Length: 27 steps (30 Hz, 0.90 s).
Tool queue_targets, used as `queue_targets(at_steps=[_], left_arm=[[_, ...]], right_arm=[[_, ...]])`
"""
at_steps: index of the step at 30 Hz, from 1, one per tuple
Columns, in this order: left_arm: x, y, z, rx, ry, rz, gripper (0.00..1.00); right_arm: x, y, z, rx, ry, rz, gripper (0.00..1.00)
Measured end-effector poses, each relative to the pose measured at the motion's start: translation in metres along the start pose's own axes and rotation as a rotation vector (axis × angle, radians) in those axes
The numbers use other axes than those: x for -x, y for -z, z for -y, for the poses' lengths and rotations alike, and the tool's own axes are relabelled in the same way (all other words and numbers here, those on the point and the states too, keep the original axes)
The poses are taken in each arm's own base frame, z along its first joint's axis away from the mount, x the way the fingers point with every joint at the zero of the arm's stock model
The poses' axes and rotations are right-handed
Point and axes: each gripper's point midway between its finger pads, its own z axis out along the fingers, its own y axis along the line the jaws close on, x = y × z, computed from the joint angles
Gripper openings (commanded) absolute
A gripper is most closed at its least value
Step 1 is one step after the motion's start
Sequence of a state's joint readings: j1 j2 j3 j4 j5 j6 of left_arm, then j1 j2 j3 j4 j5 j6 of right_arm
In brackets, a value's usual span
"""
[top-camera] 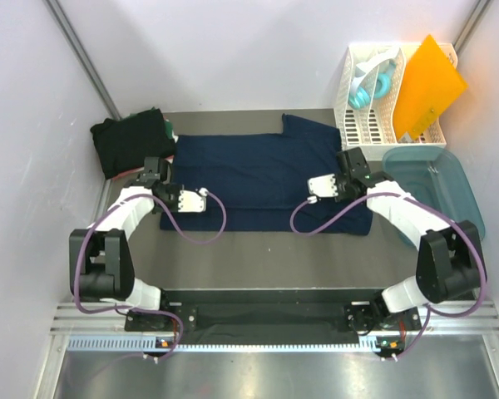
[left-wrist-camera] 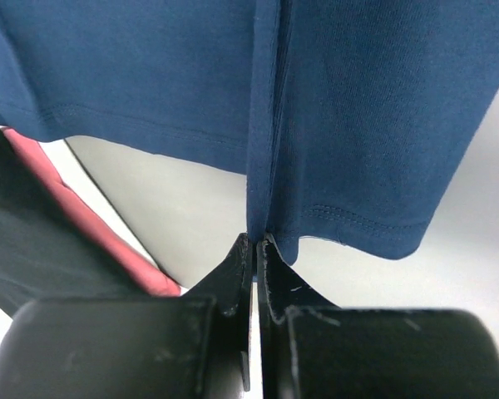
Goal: Fold and stack the t-shirts
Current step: Fold the flattened tshirt in 1/3 of the way
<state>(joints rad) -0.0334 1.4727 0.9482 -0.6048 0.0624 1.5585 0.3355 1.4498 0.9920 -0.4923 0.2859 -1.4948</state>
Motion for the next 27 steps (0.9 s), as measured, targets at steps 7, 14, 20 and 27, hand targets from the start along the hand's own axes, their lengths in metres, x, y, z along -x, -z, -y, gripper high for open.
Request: queue_targets(at_steps=[7,14,20,27], left_arm=[[-0.001,-0.009,-0.006,0.008,0.003,-0.003,0.0],[-0.001,-0.017,-0.025,0.039,0.013,-0.002,0.0],[-0.002,-0.023,-0.031,0.047,0.017,-0.002,0.0],[-0.004,-0.03,-0.029,0.036,0.019,-0.011,0.0]], right_arm=[[0.0,-0.011,0.014,-0.03,-0.002,-0.005,0.0],[0.002,-0.024,0.018,-0.042,-0.001,-0.007,0.0],[0.004,-0.033,0.027,-0.075,-0.013,-0.008,0.0],[0.005,-0.038,0.043,-0.121,-0.028,-0.007,0.0]])
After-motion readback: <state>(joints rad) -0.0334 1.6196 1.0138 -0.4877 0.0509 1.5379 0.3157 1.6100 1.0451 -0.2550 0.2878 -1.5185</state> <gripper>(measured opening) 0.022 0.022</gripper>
